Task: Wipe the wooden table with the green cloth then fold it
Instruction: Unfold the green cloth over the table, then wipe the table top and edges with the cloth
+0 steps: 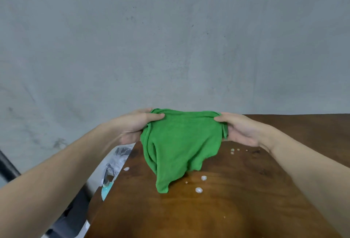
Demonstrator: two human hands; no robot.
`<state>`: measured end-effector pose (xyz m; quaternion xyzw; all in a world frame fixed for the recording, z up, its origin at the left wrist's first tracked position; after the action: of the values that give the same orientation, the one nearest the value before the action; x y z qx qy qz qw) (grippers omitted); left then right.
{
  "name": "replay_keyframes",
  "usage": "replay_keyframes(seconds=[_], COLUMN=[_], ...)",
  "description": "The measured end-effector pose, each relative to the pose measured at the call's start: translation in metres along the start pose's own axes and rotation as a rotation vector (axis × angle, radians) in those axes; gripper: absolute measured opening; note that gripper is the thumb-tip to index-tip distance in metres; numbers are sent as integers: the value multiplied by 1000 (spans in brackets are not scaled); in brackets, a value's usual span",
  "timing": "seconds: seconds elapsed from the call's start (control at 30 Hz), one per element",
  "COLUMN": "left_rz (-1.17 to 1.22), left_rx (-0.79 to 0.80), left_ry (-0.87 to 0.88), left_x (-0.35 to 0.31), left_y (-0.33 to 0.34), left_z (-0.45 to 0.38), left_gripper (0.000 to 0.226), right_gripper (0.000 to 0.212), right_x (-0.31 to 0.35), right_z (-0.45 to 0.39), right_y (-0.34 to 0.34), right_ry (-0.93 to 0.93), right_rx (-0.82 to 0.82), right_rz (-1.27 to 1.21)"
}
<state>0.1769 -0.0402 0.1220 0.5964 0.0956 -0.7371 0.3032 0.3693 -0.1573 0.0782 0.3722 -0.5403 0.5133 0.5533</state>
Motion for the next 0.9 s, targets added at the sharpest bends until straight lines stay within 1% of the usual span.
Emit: replay_keyframes(seconds=[0.07,0.13,0.23,0.3,0.4,0.43,0.5,0.53,0.6,0.63,0.67,0.7,0.73,0.77,0.8,0.83,0.87,0.9], left_rz=[-26,-77,-156,-281,-448,-486,-544,-557,-585,-593,-584,-571,-557,-563,-580,-604,-613,-618], left_rx=[56,88,93,11,-140,-175,-193,-180,-174,-183,-196,-213,-228,-254,-286,-317,-347,-379], left_ry=[-59,-80,-86,-48,31,51,70,81,138,171,205,224,244,263,284,292,299,307], left_x=[3,2,5,14,32,40,59,69,82,85,86,87,87,87,88,88,89,90], left_y=[0,-12,-42,-71,-112,-121,-137,-143,-155,-159,-165,-171,-176,-183,-192,-200,-208,-215], left_z=[-1,-6,-28,-55,-97,-110,-135,-146,-166,-172,-179,-183,-186,-187,-189,-188,-185,-182], left_gripper=[34,41,44,39,30,28,25,25,32,36,37,36,33,32,32,32,30,29], right_gripper=[31,29,24,20,15,15,17,20,37,43,44,41,38,37,38,41,44,48], right_x=[0,2,-10,-26,-48,-56,-71,-80,-95,-95,-90,-81,-74,-71,-73,-80,-88,-97], right_z=[-10,-25,-50,-69,-105,-118,-140,-147,-156,-157,-159,-160,-159,-160,-161,-163,-165,-168], right_y=[0,-2,-12,-17,-24,-27,-31,-31,-29,-23,-11,8,34,65,97,126,147,160], right_ry=[-2,4,98,175,235,243,269,303,374,337,226,60,-103,-219,-281,-298,-286,-258], right_rx=[-33,-71,-136,-186,-276,-309,-367,-385,-423,-471,-516,-526,-476,-369,-230,-97,1,56], right_rz=[-106,-155,-49,128,535,645,812,907,1117,1171,1158,1103,1073,1101,1166,1235,1297,1357])
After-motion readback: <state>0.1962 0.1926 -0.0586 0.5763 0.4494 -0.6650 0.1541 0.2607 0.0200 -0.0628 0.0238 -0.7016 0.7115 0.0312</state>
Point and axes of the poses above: each hand's wrist, its own z-axis away from the middle knuckle, its own y-axis out of the palm, x = y × z, the point moved 10 cm from there along -z, towards the middle knuckle, and after that the axes turned 13 degrees about z, right-handed, at the moved point
